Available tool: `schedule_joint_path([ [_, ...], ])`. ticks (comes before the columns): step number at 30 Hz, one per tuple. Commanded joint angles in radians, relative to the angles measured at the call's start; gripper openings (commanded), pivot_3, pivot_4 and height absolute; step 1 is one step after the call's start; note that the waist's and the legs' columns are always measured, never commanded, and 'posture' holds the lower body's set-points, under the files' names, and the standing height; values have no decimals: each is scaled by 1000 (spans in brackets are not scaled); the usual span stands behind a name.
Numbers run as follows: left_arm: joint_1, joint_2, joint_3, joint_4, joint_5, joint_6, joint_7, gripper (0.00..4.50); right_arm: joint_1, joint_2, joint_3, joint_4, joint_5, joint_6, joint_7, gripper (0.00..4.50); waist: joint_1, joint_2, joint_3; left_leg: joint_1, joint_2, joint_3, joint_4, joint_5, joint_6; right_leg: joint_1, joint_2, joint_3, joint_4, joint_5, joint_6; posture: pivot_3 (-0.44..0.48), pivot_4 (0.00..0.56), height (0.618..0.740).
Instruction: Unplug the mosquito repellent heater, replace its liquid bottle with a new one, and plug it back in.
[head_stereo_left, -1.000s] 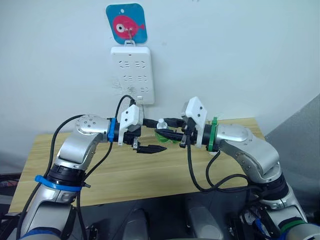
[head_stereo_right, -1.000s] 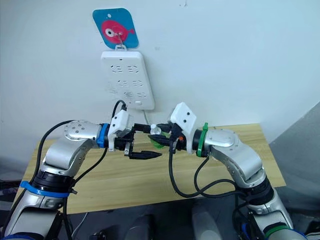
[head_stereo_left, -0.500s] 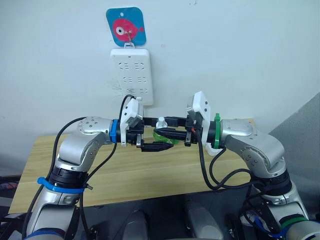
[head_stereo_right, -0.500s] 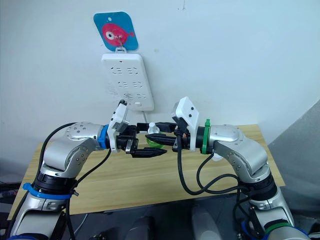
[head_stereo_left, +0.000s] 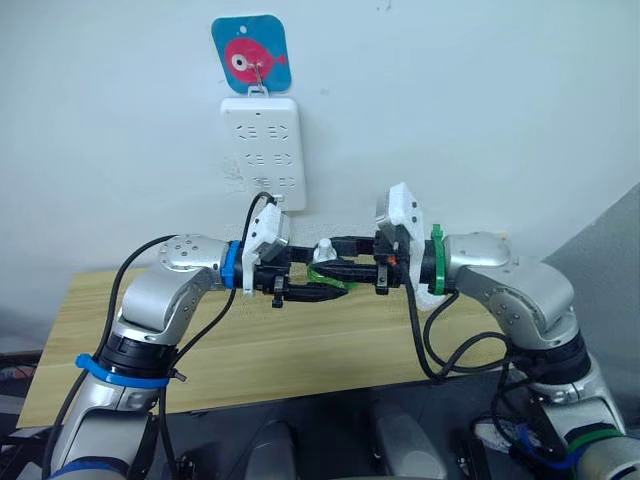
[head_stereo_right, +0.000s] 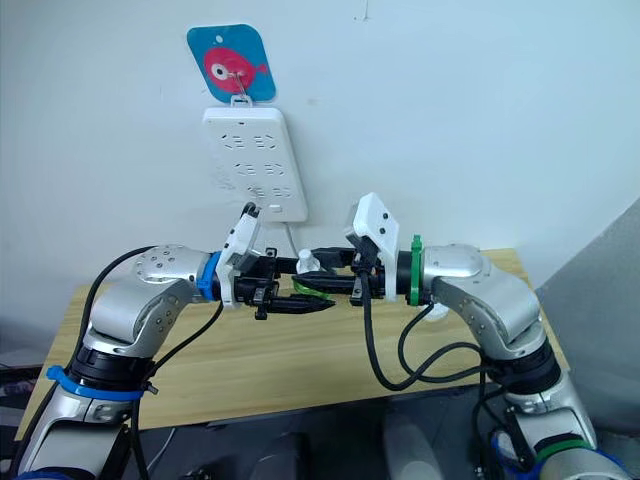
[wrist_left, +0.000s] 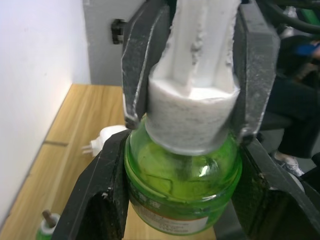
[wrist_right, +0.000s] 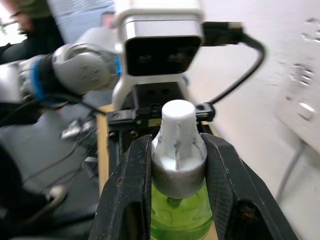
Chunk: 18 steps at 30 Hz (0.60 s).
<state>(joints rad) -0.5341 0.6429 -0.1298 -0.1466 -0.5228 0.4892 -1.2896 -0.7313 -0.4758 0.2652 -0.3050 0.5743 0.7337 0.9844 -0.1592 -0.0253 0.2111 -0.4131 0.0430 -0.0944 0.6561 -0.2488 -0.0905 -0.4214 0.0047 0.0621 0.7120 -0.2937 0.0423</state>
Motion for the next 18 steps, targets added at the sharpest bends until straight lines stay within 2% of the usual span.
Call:
schedule_joint_path([
  [1,-9,21,7,-27,-1,-6,-16,2278,-97,-37,48,102,2,-80,245,1086,0,0,0,0,0,-1,1,0,0,0,0,0,0,0,0,-153,153,725],
  [5,-14,13,10,-41,-8,10,4,2278,-135,-43,49,164,-2,-77,292,1086,2,0,0,-1,0,-3,3,-1,2,1,1,-2,1,0,0,-149,162,725],
  [9,-4,4,15,-44,-1,9,42,2278,-109,-36,-29,173,-27,-101,195,2446,2,0,0,-1,0,-3,4,-1,2,1,1,-2,1,0,0,-158,156,725],
  [13,21,-20,24,-35,21,-22,108,2278,0,-69,-153,21,6,-42,54,3855,10,0,0,-2,0,-4,5,-1,1,1,0,-3,1,0,0,-162,150,725],
  [16,38,-54,27,-25,59,-65,172,2278,133,-46,-200,-165,-6,-10,-112,3902,15,0,0,-2,0,-4,4,-1,1,1,0,-3,1,0,0,-170,145,725],
  [18,49,-73,29,-25,74,-80,205,2278,206,7,-195,-269,-15,19,-236,3902,15,0,0,-2,0,-4,4,-1,1,1,0,-2,2,0,0,-178,145,725],
])
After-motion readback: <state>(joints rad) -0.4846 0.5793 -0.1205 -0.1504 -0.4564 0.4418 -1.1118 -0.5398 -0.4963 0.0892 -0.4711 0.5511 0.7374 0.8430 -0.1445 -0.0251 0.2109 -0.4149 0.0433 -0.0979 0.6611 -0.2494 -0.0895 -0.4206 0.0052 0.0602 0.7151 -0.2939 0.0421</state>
